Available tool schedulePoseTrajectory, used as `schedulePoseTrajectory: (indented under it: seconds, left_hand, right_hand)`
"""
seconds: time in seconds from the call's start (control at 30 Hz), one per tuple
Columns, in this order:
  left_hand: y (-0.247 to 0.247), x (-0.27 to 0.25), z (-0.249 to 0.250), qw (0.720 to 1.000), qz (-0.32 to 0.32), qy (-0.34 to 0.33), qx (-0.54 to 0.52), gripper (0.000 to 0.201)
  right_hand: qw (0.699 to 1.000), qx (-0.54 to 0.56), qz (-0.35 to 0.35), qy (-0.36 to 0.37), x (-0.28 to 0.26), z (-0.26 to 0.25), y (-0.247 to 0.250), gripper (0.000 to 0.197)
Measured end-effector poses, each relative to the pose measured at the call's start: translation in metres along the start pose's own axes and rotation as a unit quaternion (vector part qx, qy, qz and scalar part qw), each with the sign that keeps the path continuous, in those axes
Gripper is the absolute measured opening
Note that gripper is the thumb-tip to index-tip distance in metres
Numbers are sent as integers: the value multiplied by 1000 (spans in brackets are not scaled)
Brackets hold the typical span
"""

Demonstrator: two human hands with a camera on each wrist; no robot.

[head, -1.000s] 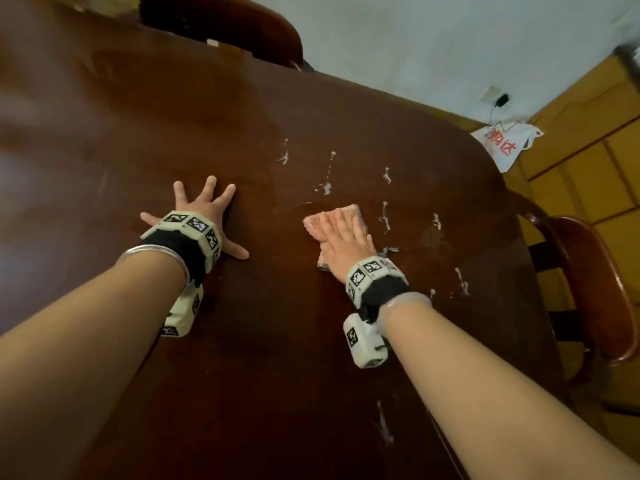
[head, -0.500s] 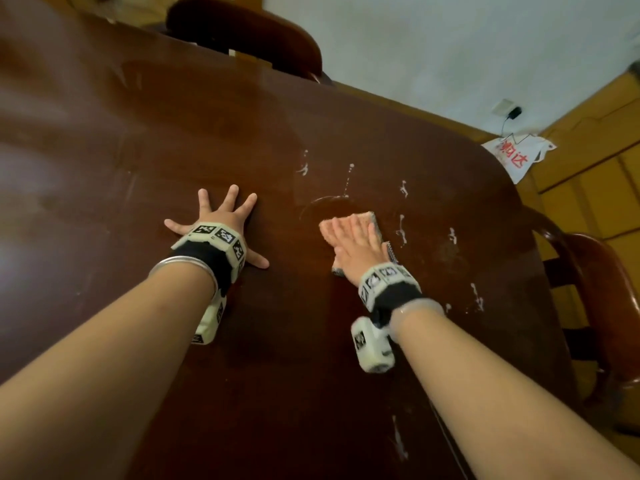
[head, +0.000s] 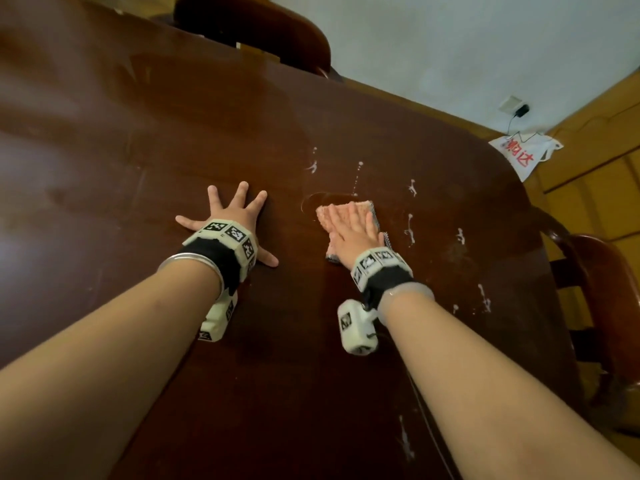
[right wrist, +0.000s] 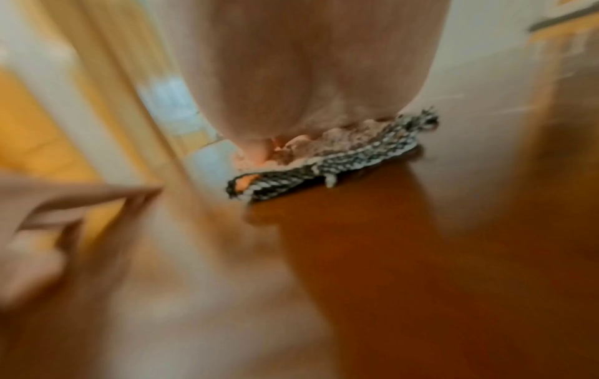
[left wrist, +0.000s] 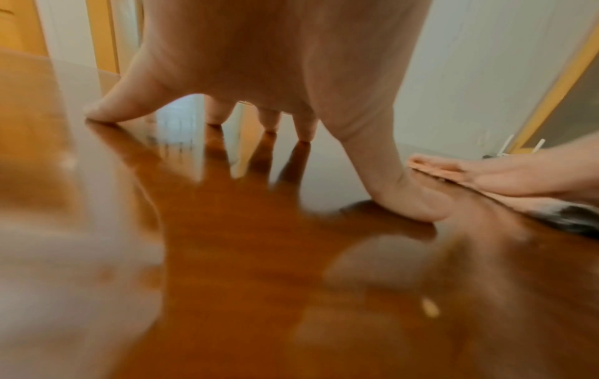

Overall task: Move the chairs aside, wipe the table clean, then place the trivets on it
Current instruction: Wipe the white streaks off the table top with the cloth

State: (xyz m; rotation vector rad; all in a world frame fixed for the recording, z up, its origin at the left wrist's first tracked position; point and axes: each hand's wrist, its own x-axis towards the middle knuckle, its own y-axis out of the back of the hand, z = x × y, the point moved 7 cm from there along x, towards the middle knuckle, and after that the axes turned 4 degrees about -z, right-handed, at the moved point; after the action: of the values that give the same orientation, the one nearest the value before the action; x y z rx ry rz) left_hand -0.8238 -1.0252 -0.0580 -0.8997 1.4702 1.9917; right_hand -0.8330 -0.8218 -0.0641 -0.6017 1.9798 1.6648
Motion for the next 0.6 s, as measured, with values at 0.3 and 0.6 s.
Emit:
schedulePoseTrajectory:
  seconds: [0.3, 0.6]
  left_hand:
    - [33, 34, 10, 1000, 8, -5, -14, 124]
    - [43, 58, 14, 1000, 7, 14, 12, 142]
  right_hand:
    - [996, -51, 1, 66, 27, 12, -6, 66]
    - [999, -41, 9, 2, 134, -40, 45, 80]
